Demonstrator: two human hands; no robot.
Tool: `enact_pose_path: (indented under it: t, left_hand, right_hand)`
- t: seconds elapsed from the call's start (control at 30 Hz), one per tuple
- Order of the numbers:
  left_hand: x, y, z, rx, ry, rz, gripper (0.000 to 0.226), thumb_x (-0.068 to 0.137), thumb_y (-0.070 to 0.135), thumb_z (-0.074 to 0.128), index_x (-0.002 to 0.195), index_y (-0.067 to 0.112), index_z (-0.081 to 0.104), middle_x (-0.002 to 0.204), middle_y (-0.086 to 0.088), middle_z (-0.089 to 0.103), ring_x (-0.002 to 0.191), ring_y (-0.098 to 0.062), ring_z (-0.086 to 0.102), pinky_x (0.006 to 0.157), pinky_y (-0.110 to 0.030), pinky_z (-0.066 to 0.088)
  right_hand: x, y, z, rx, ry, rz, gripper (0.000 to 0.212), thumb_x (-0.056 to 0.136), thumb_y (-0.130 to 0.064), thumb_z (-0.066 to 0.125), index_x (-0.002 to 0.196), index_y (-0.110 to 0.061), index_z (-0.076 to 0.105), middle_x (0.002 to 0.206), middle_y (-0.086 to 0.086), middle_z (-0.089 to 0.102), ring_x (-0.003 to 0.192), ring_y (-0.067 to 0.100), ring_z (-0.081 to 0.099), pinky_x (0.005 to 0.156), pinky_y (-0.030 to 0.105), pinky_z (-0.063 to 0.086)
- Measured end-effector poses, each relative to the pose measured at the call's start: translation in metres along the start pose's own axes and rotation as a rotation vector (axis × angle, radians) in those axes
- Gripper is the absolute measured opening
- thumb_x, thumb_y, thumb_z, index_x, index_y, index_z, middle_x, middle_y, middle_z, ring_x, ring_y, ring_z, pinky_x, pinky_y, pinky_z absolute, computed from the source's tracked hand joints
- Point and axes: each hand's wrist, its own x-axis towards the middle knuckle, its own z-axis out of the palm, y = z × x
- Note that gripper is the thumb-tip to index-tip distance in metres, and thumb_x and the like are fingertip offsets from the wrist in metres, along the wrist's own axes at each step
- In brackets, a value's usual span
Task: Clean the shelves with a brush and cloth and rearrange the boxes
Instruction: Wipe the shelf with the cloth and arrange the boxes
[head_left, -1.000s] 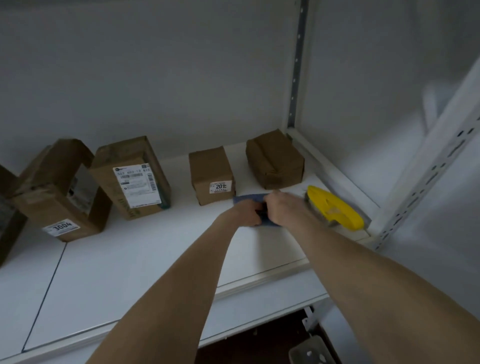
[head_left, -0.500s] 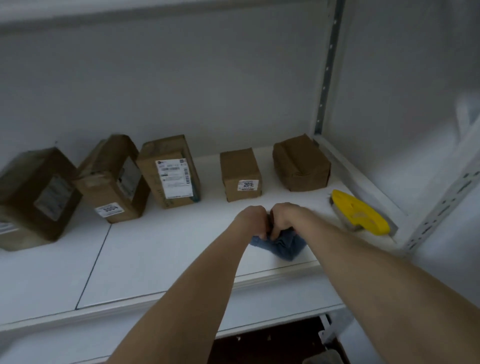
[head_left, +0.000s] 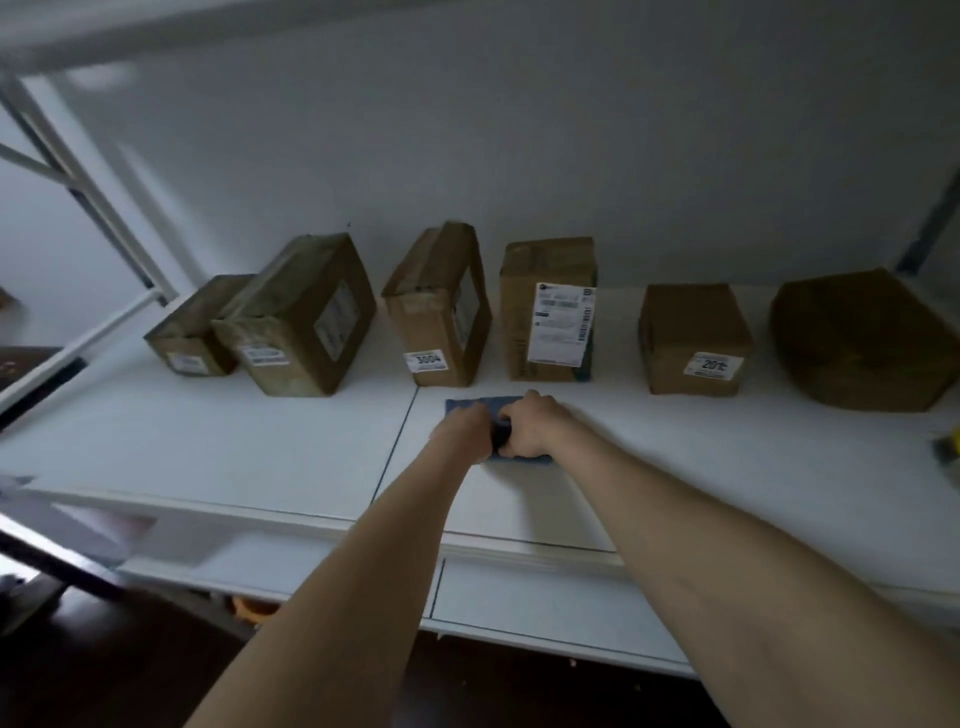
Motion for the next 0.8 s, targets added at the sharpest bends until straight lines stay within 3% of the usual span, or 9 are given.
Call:
enact_pose_path:
  t: [0.1, 0.17, 0.23, 0.33, 0.47, 0.53, 0.63, 0.8]
  left_hand:
    - [0.004, -0.049, -0.006, -0.007, -0.023, -0.153, 0.045, 0.095, 0.026, 0.049, 0.133, 0.002, 0.046, 0.127, -0.016, 0.055, 0.115, -0.030, 0.055, 0.097, -0.038, 0.047]
    - [0.003, -0.081, -0.010, 0.035, -0.009, -0.199, 0.053, 0.091, 0.036, 0.052, 0.133, 0.003, 0.048, 0.121, -0.017, 0.060, 0.108, -0.031, 0.058, 0.091, -0.038, 0.050]
    - [-0.001, -0.108, -0.015, 0.138, -0.008, -0.203, 0.045, 0.086, 0.035, 0.053, 0.121, 0.008, 0.056, 0.097, -0.012, 0.064, 0.088, -0.028, 0.060, 0.077, -0.035, 0.051]
    - [-0.004, -0.118, -0.024, 0.245, -0.038, -0.233, 0.031, 0.076, 0.034, 0.061, 0.096, 0.010, 0.060, 0.064, -0.004, 0.050, 0.057, -0.018, 0.046, 0.060, -0.028, 0.042]
    - [-0.007, -0.090, -0.029, 0.173, -0.235, -0.215, 0.034, 0.065, 0.041, 0.072, 0.074, 0.014, 0.055, 0.064, -0.002, 0.061, 0.057, -0.013, 0.058, 0.053, -0.022, 0.044]
    - [-0.005, -0.069, -0.025, 0.115, -0.318, -0.201, 0.033, 0.065, 0.038, 0.076, 0.080, 0.014, 0.059, 0.069, -0.001, 0.065, 0.063, -0.013, 0.065, 0.053, -0.022, 0.048]
    - [-0.001, -0.023, -0.014, 0.020, -0.401, -0.142, 0.034, 0.065, 0.028, 0.081, 0.084, 0.011, 0.058, 0.081, -0.003, 0.067, 0.075, -0.015, 0.068, 0.069, -0.027, 0.058]
    - [-0.010, 0.088, 0.007, 0.022, -0.402, 0.076, 0.035, 0.058, 0.025, 0.083, 0.080, 0.010, 0.060, 0.077, -0.006, 0.070, 0.066, -0.016, 0.070, 0.072, -0.035, 0.060]
  right_hand:
    - [0.017, -0.049, 0.006, 0.006, -0.030, -0.157, 0.043, 0.084, -0.038, 0.063, 0.124, -0.024, 0.057, 0.128, 0.011, 0.053, 0.114, 0.031, 0.052, 0.087, 0.032, 0.044]
    - [0.022, -0.078, 0.009, 0.017, -0.070, -0.225, 0.036, 0.087, -0.031, 0.060, 0.122, -0.022, 0.060, 0.125, 0.011, 0.056, 0.109, 0.030, 0.055, 0.082, 0.031, 0.043]
    - [0.021, -0.099, 0.009, 0.010, -0.097, -0.256, 0.033, 0.087, -0.027, 0.058, 0.119, -0.019, 0.063, 0.119, 0.010, 0.059, 0.104, 0.028, 0.057, 0.079, 0.031, 0.046]
    - [0.017, -0.105, 0.006, 0.017, -0.124, -0.267, 0.029, 0.085, -0.025, 0.060, 0.112, -0.014, 0.068, 0.109, 0.010, 0.065, 0.097, 0.027, 0.061, 0.085, 0.036, 0.052]
    - [0.004, -0.084, 0.001, 0.080, -0.178, -0.205, 0.031, 0.079, -0.020, 0.072, 0.109, -0.012, 0.070, 0.102, 0.011, 0.070, 0.093, 0.025, 0.066, 0.086, 0.036, 0.054]
    - [-0.004, -0.063, -0.002, 0.097, -0.211, -0.176, 0.035, 0.077, -0.018, 0.075, 0.111, -0.014, 0.070, 0.104, 0.009, 0.070, 0.095, 0.024, 0.065, 0.088, 0.036, 0.054]
    - [-0.021, -0.019, -0.006, 0.111, -0.251, -0.094, 0.041, 0.075, -0.015, 0.077, 0.115, -0.013, 0.069, 0.110, 0.008, 0.067, 0.099, 0.025, 0.064, 0.092, 0.039, 0.052]
    - [-0.066, 0.075, -0.018, 0.151, -0.320, 0.093, 0.044, 0.075, -0.008, 0.077, 0.117, -0.006, 0.065, 0.116, 0.011, 0.065, 0.105, 0.029, 0.063, 0.095, 0.043, 0.051]
